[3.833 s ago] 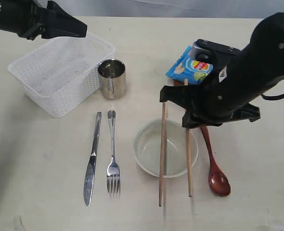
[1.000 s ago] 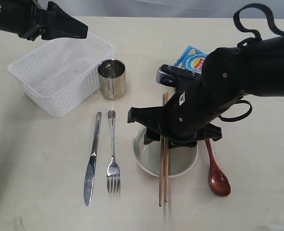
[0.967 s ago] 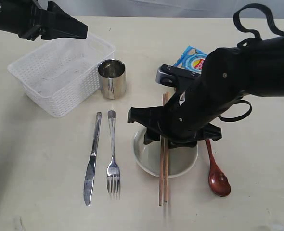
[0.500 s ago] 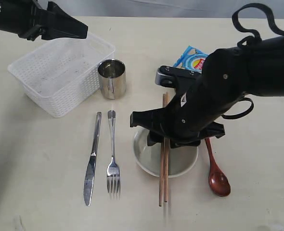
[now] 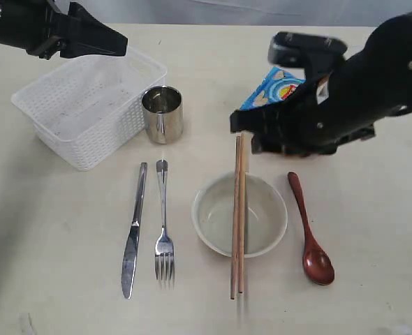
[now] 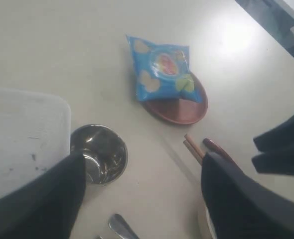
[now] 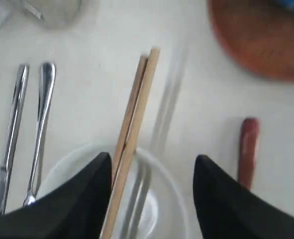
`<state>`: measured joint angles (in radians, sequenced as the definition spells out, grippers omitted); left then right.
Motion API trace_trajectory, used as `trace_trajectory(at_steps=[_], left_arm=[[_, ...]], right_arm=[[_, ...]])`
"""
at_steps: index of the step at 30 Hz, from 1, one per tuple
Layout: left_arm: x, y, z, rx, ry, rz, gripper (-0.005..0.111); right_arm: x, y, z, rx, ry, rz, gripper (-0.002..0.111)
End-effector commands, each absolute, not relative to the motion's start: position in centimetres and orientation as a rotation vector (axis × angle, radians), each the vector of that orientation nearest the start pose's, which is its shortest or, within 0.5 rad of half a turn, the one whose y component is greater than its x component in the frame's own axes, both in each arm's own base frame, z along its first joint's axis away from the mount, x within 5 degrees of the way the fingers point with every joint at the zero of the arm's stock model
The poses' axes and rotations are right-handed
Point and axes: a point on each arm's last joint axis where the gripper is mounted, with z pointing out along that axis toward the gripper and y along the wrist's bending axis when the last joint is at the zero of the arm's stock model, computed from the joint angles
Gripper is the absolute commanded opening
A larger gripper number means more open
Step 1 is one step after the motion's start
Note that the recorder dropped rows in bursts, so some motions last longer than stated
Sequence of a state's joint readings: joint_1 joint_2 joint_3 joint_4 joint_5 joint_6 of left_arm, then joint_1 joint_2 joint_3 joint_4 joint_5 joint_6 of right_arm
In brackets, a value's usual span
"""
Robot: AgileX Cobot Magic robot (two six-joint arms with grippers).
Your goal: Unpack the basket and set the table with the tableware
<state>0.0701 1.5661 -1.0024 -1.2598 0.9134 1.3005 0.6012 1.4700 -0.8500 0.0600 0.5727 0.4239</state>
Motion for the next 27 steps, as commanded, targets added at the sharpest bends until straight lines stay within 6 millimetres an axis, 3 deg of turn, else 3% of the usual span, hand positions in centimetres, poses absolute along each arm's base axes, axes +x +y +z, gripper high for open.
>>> trace_trajectory(at_steps=[1,5,9,16,20,23,27], left_arm=[[31.1,-5.0,26.6,0.549,2.148,-0.877,0.062],[31.1,-5.0,26.6,0.549,2.148,-0.877,0.062],[31.1,-5.0,26.6,0.554,2.145,-0.872,0.062],[31.1,-4.9,26.6,0.579,2.134,-0.856,0.062],[31.1,-4.9,26.6,0.595,2.126,-0.841,0.062],[31.2,-4.9,26.5,0.589,2.127,-0.833,0.062],[31.3,-4.7,26.5,0.575,2.129,-0.805,0.062]], right_arm=[[25.5,13.3,24.5,-0.171,2.599,0.265,0.049],[29.7,11.0,24.9,-0.107,2.531,0.21,0.049],[34.0,9.8,23.2,-0.106,2.53,0.153,0.046],[39.8,10.7,19.3,-0.2,2.539,0.11,0.013],[41.4,11.3,17.3,-0.188,2.575,0.115,0.0],[41.2,11.3,15.5,-0.158,2.657,0.124,-0.001],[40.3,11.3,14.9,-0.146,2.765,0.116,-0.001]])
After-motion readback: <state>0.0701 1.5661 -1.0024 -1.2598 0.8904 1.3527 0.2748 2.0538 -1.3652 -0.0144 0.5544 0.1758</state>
